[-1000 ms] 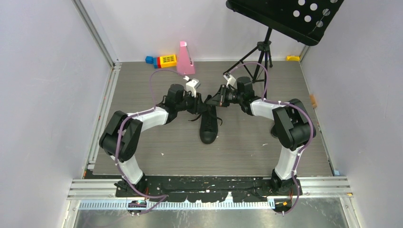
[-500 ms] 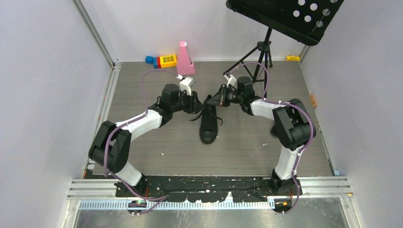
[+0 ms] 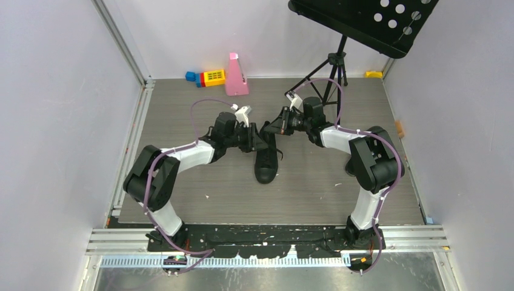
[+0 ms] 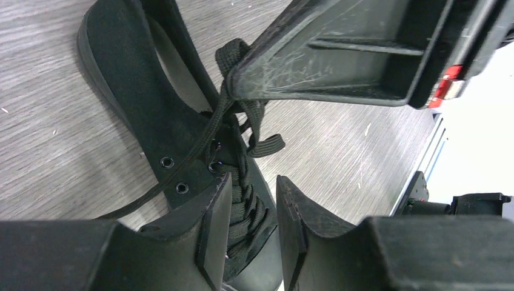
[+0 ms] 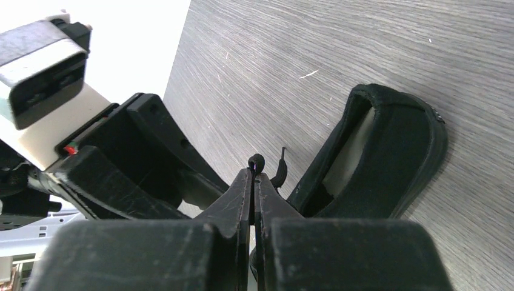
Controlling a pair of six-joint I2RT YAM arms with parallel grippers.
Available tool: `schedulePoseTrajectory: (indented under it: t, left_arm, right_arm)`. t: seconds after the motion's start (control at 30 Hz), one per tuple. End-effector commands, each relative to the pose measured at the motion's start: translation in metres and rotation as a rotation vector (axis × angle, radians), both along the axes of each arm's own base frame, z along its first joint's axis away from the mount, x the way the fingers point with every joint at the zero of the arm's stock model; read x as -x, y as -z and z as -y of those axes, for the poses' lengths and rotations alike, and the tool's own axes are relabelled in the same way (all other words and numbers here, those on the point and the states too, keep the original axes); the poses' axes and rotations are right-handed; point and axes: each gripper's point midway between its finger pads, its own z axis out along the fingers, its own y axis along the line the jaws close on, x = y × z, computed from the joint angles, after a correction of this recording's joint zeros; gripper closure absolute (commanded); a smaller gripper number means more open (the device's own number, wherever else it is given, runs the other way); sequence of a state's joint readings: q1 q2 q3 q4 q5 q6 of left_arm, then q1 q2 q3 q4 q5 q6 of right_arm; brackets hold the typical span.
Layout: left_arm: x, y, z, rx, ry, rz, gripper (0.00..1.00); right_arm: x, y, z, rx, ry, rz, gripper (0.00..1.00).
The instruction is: Tie the shoes
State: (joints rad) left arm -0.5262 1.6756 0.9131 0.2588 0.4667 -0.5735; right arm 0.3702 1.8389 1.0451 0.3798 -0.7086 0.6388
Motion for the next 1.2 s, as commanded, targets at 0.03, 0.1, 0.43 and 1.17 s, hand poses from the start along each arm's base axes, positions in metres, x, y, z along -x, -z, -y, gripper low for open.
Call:
schedulePoseTrajectory:
  t: [0.03, 0.1, 0.43, 1.17]
  left_arm:
    - [-0.014, -0.017, 0.013, 0.055, 0.011, 0.03, 0.65]
    - [-0.016, -0.016, 0.016, 0.064, 0.015, 0.03, 0.65]
    - [-0.029, -0.011, 0.02, 0.039, 0.01, 0.045, 0.75]
    - [-0.035, 0.001, 0.004, -0.08, -0.028, 0.063, 0.96]
  right_arm:
    - [-0.004, -0.038, -0.003, -0.04, -0.004, 0.105, 1.0]
    - [-0.004, -0.039, -0.003, -0.041, -0.004, 0.106, 1.0]
    - [-0.003, -0.04, -0.003, -0.041, -0.005, 0.105, 1.0]
    - [-0.006, -0.04, -0.002, -0.031, 0.006, 0.106, 1.0]
